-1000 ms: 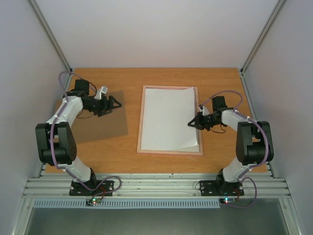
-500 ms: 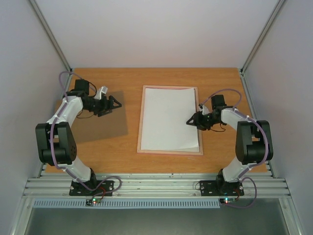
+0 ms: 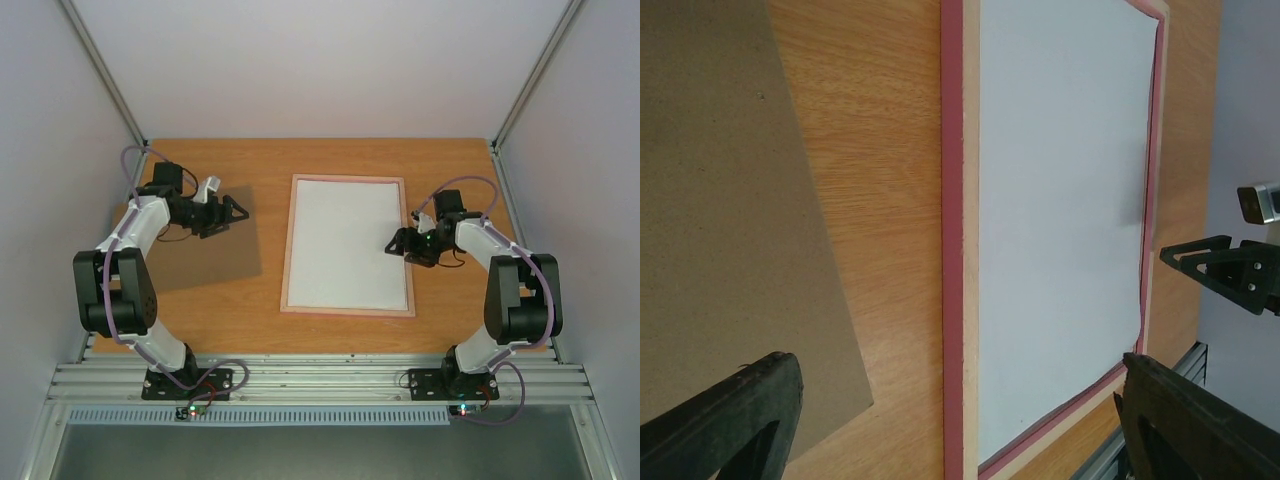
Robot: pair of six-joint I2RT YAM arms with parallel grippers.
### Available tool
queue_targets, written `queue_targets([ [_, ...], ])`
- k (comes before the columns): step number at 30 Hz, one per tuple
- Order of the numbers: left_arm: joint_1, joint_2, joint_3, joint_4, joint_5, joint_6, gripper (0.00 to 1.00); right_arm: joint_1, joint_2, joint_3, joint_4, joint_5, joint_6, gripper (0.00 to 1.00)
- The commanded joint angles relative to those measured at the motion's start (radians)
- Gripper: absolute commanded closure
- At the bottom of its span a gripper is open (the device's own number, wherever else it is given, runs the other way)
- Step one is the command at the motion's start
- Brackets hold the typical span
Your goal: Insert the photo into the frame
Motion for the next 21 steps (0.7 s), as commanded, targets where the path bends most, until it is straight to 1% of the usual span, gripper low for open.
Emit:
queue_targets([
  [1,0.006,0.000,0.005,0.031,-0.025,0.016,0.13,0.009,-0.028,0.037,-0.051,0.067,-0.037,0.27],
  [7,0.008,-0.021,0.012,0.012,-0.069,0.033,0.01,0.007,-0.053,0.061,-0.093,0.090,-0.078,0.19],
  [10,0.007,-0.035,0.032,-0.014,-0.088,0.062,0.01,0.005,-0.066,0.107,-0.131,0.085,-0.126,0.15],
  [13,0.007,-0.043,0.054,-0.051,-0.146,0.113,0.01,0.005,-0.098,0.141,-0.137,0.087,-0.178,0.06],
  [14,0.007,-0.045,0.062,-0.065,-0.173,0.122,0.01,0.005,-0.108,0.151,-0.136,0.087,-0.196,0.05],
  [17,0.008,-0.047,0.075,-0.111,-0.229,0.214,0.01,0.006,-0.137,0.185,-0.136,0.094,-0.257,0.04],
  [19,0.005,-0.047,0.069,-0.134,-0.225,0.267,0.01,0.006,-0.161,0.210,-0.128,0.125,-0.324,0.02],
  [21,-0.007,-0.058,0.041,-0.134,-0.208,0.306,0.01,0.006,-0.195,0.222,-0.102,0.199,-0.398,0.02],
])
